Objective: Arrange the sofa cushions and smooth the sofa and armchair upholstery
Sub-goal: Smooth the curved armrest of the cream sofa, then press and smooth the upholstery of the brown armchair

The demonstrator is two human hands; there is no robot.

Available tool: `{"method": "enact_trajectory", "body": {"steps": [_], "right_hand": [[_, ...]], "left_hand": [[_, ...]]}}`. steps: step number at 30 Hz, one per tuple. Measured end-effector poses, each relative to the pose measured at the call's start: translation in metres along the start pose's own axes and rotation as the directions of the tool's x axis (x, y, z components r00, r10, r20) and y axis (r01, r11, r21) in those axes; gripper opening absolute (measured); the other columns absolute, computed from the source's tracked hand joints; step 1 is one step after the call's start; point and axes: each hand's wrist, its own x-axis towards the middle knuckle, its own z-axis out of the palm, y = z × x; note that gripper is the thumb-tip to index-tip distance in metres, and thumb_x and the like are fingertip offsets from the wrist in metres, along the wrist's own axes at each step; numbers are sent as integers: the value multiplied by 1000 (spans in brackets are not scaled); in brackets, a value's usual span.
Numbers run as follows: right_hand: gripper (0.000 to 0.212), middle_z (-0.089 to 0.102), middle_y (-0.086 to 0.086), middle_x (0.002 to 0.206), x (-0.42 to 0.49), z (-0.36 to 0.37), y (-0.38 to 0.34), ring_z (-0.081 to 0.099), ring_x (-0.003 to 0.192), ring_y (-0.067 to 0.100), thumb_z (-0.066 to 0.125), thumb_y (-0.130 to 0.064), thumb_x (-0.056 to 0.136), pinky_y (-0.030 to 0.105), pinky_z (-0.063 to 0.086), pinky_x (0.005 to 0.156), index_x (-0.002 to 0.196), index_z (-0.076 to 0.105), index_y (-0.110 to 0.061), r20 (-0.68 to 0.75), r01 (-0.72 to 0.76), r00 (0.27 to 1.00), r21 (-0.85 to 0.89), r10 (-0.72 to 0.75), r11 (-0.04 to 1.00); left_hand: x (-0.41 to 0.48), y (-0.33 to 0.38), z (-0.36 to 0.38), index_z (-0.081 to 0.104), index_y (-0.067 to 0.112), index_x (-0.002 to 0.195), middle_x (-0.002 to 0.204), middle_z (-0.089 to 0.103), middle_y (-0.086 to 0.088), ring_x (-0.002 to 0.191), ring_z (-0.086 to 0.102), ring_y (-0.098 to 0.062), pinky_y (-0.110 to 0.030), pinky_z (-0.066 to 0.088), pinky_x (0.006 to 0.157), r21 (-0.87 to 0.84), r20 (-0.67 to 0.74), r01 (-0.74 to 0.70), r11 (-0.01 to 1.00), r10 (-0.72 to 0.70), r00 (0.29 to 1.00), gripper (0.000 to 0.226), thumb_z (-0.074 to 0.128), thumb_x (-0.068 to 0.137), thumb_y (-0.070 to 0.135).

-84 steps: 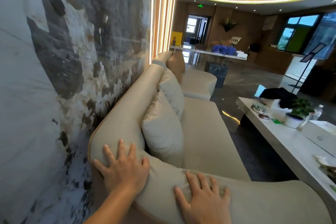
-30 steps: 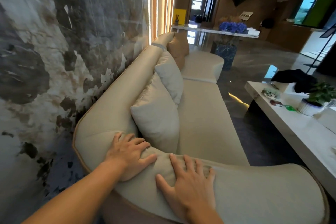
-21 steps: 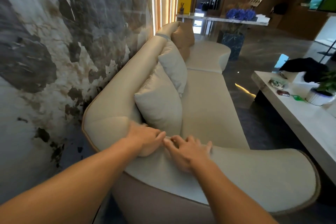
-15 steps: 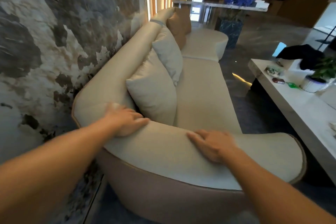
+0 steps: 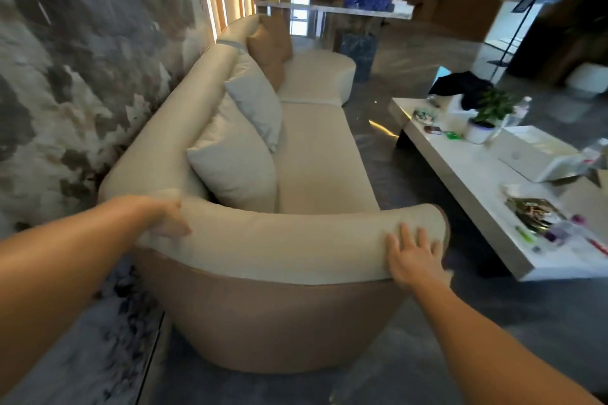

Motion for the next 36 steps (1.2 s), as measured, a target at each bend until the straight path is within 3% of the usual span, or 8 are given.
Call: {"method": "enact_trajectory", "body": {"steps": [2,5,10,17,22,25,29,36], "right_hand": [[58,13,14,164,-41,-23,25,17,149,35,17,-45,105,51,19,119,156,18,-17,197,-56,980,73,41,996],[58,51,24,142,-142,-65,44,52,128,38,29,-42,106,44,47,93,138,48,3,369,-216,918,161,144,963],[38,70,9,108,-332,-129,51,67,88,30,42,-40,101,37,51,76,122,59,-13,385,-224,916,258,112,940],[38,60,8,127,-541,-214,134,55,117,32,39,-33,93,43,43,93,123,61,-24,130,91,990,-360,-47,929],[51,36,6,149,-644,-238,255,33,133,35,49,-40,92,51,38,101,141,41,-30,-77,-124,992,-368,102,921],[74,0,1,164,-675,-229,316,6,147,37,52,-50,92,62,28,109,153,11,-40,-103,-209,977,-267,187,941],[90,-12,-3,164,-698,-210,386,-9,147,44,47,-76,80,79,11,104,140,-17,-61,-122,-357,929,-36,350,933],[79,-4,3,163,-697,-192,430,-13,144,49,33,-85,76,86,-5,95,135,-17,-70,-177,-266,946,55,271,963]], "left_hand": [[-56,1,14,12,7,156,162,21,-14,144,31,-30,-32,31,111,51,13,-36,998,35,999,75,54,99,34],[-157,5,44,37,5,148,153,40,-15,137,42,-31,-35,37,108,144,2,-184,972,186,983,65,44,99,48],[-328,12,72,54,7,132,118,59,-14,103,59,-34,-42,49,89,228,48,-294,928,291,955,56,40,98,48],[-509,70,135,58,8,126,127,59,-14,106,60,-36,-47,50,92,362,187,-551,752,521,833,54,41,95,49],[-625,176,180,47,14,135,131,56,-12,116,56,-35,-47,48,91,418,221,-796,438,801,557,57,49,93,52],[-678,236,222,19,23,152,158,26,-9,138,33,-38,-53,40,104,462,198,-863,205,925,325,84,63,87,51],[-720,304,269,-2,35,155,166,-6,-2,150,-2,-36,-59,19,117,589,313,-793,-158,949,44,113,71,73,64],[-730,365,287,-13,44,149,163,-16,3,148,-16,-37,-75,0,110,678,506,-638,-364,861,47,144,80,44,74]]}}
